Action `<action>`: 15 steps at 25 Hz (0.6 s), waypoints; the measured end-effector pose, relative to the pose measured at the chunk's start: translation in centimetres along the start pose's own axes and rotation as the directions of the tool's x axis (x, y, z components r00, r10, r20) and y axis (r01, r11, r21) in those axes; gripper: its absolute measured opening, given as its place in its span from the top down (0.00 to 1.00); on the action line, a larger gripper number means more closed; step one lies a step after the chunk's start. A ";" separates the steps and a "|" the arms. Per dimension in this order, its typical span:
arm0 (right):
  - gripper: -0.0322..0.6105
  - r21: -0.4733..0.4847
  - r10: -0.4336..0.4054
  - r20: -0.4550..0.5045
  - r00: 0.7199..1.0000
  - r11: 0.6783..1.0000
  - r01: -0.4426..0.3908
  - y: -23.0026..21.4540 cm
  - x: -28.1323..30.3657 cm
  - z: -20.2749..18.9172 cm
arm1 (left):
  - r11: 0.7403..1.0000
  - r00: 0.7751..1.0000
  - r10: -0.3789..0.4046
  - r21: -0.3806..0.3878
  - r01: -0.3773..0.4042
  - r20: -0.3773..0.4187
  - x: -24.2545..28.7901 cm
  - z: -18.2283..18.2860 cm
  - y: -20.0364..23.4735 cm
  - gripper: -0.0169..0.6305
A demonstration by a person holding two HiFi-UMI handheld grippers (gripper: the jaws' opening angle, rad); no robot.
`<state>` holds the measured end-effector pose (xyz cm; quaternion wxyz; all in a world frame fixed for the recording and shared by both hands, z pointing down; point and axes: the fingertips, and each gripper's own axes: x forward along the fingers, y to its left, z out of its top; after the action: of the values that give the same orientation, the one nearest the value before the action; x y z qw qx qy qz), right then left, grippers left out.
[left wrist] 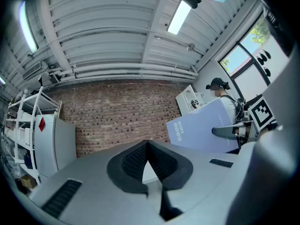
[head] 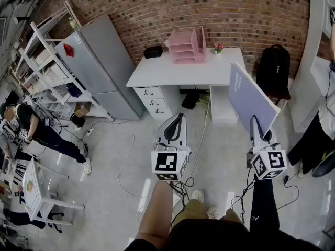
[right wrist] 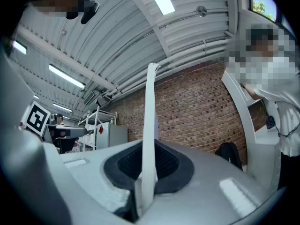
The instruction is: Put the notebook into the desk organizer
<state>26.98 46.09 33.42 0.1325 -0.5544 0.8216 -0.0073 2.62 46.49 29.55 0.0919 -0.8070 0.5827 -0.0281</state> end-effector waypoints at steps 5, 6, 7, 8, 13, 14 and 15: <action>0.90 -0.031 -0.017 -0.008 1.000 0.999 0.017 -0.6 -0.5 0.4 | 1.000 1.000 -0.002 0.005 0.002 -0.001 0.0 0.4 -0.5 0.96; 0.90 -0.039 -0.019 -0.009 1.000 0.999 0.019 -0.7 -0.6 0.5 | 1.000 1.000 -0.003 0.009 0.003 -0.002 0.2 0.4 -0.6 0.96; 0.90 -0.045 -0.020 -0.009 1.000 0.999 0.019 -0.8 -0.6 0.5 | 1.000 1.000 -0.006 0.011 0.006 -0.003 0.4 0.4 -0.7 0.96; 0.90 -0.051 -0.019 -0.008 1.000 0.999 0.018 -0.9 -0.6 0.6 | 1.000 1.000 -0.009 0.012 0.009 -0.004 0.6 0.3 -0.7 0.96; 0.90 -0.063 -0.014 0.003 1.000 0.998 0.014 -1.7 0.4 0.3 | 1.000 1.000 -0.025 0.013 0.025 -0.001 2.5 -0.6 -0.8 0.96; 0.90 -0.065 -0.016 0.002 1.000 0.998 0.016 -1.7 0.9 0.0 | 1.000 1.000 -0.027 0.012 0.026 0.002 2.9 -0.8 -0.6 0.96; 0.90 -0.068 -0.017 0.001 1.000 0.998 0.017 -1.7 1.4 -0.3 | 1.000 1.000 -0.026 0.011 0.026 0.005 3.3 -1.1 -0.2 0.96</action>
<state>27.97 44.14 33.66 0.1135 -0.5655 0.8166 0.0196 3.73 43.33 30.46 0.0975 -0.8141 0.5717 -0.0304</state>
